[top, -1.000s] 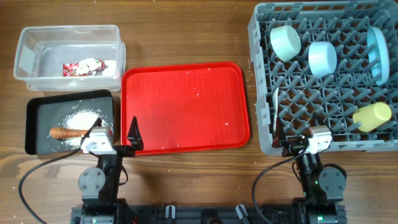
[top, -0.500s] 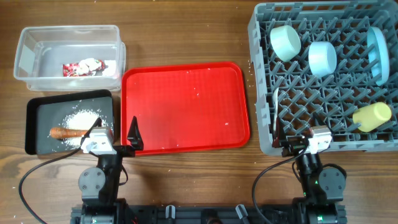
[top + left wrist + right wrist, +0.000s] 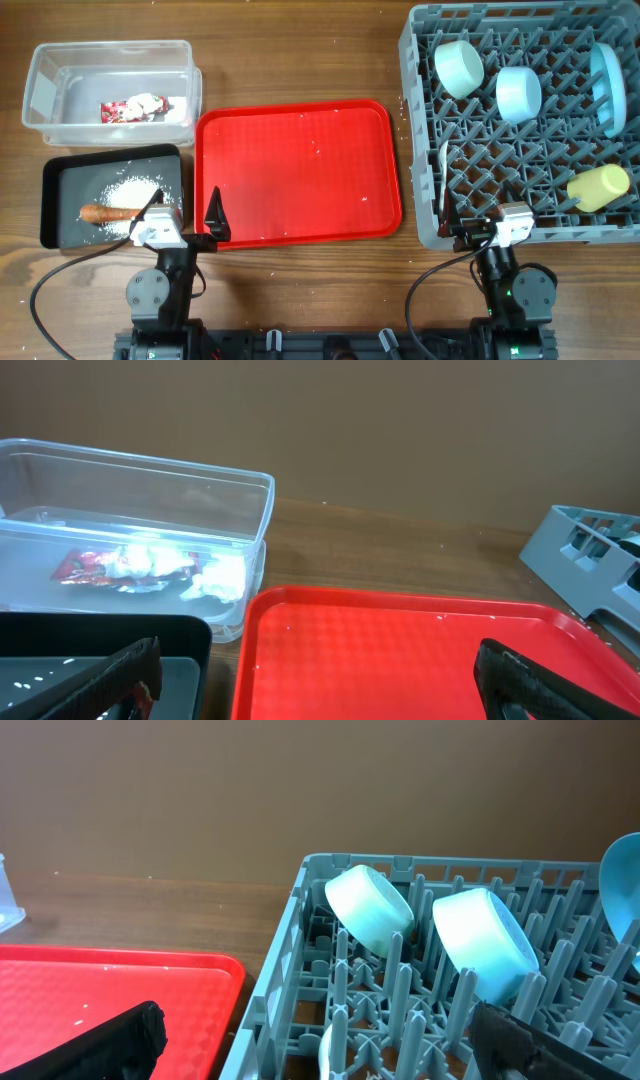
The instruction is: Sort waste into correct bins and load items into the dishwasher rack
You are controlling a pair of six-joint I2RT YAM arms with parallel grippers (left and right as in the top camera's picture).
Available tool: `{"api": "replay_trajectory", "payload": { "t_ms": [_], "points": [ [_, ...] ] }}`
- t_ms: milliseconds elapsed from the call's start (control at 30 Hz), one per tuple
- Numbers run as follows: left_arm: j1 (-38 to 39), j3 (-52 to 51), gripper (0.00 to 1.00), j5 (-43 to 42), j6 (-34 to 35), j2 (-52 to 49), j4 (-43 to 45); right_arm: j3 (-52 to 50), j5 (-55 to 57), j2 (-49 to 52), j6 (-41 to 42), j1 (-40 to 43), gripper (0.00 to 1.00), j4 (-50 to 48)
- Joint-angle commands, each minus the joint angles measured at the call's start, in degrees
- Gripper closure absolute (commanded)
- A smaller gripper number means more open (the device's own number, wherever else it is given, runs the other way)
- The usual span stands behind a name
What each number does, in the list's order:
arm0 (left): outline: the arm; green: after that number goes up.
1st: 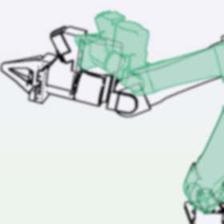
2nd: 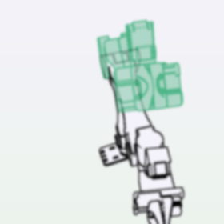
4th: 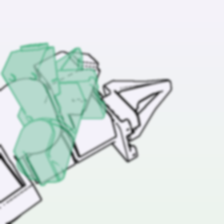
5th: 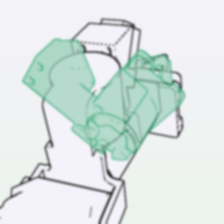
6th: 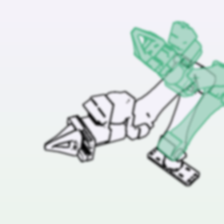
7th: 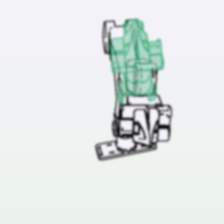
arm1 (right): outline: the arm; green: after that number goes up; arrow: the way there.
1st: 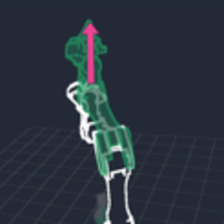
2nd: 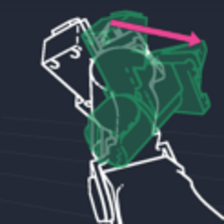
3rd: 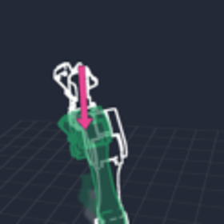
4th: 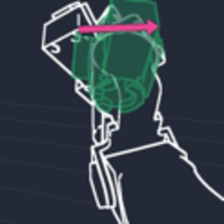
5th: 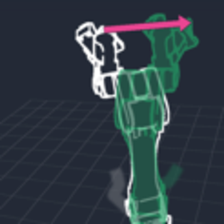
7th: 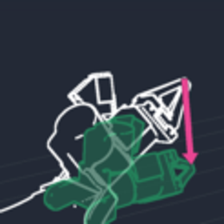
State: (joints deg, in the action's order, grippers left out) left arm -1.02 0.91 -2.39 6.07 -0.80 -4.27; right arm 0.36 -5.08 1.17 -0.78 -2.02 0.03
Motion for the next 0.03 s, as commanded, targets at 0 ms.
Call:
{"api": "replay_trajectory", "payload": {
  "t_ms": [0],
  "points": [
    [0.28, -0.55, 0.00, 0.33, -1.14, 0.52, 0.00, -0.04, 0.57, -0.35, -0.72, 0.28, 0.00, -0.17]
  ]
}}
